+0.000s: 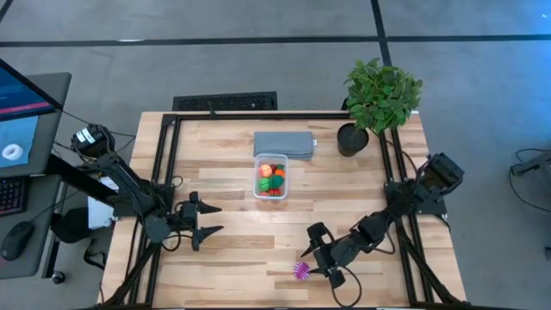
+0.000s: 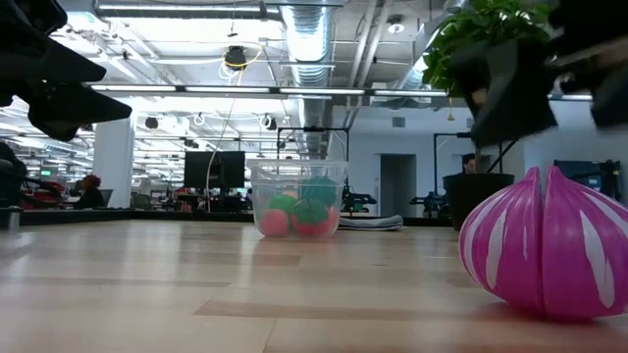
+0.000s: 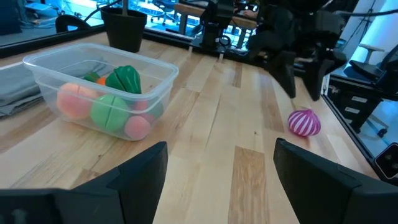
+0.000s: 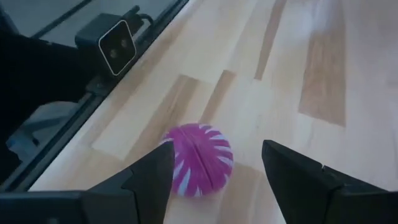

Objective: Pick and placing Produce into tupperware
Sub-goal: Put the purple onion into the transparent bin

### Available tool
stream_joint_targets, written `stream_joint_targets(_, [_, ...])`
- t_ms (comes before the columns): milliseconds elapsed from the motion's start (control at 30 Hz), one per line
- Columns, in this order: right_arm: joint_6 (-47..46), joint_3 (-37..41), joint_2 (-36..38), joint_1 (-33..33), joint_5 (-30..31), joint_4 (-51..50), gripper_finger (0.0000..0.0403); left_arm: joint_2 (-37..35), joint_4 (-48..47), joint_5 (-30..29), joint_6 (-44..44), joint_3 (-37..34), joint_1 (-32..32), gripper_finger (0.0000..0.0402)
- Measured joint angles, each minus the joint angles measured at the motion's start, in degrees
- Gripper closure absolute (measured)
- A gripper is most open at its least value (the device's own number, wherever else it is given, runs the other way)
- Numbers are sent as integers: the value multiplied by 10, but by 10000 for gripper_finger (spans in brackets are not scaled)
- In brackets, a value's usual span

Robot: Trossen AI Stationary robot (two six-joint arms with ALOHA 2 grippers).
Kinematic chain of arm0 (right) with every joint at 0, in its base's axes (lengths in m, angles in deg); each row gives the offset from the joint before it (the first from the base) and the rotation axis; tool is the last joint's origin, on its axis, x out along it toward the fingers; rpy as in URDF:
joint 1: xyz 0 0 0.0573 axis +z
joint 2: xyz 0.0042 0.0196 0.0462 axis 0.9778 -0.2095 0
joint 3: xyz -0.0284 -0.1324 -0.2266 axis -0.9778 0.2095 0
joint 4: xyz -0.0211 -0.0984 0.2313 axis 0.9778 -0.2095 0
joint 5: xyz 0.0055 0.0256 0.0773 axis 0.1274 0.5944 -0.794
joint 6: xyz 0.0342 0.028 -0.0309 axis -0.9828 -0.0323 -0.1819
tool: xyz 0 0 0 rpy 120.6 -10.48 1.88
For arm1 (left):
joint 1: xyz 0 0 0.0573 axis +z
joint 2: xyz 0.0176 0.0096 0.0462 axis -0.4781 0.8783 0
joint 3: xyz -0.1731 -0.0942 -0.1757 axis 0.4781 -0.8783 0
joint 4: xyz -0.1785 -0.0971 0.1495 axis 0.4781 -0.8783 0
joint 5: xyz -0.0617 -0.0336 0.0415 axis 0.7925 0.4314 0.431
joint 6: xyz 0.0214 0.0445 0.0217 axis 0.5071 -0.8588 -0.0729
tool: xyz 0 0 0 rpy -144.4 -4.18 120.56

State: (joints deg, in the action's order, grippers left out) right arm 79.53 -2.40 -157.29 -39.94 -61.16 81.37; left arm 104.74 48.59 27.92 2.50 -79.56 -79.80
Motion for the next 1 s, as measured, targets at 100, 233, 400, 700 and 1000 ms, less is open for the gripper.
stream_joint_targets(100, [0,-14,-17,-4,-12,10,123,0,0,0,0,0,0,120])
stream_joint_targets(233, [-1,-25,-37,-5,-29,6,95,0,0,0,0,0,0,120])
stream_joint_targets(400, [-11,-34,-50,-6,-46,9,68,0,-2,0,0,0,0,120])
stream_joint_targets(700, [-19,-33,-53,-17,-45,2,61,0,-3,0,0,0,0,120])
stream_joint_targets(1000, [-30,-33,-54,-25,-55,-2,55,0,-3,0,2,0,0,120])
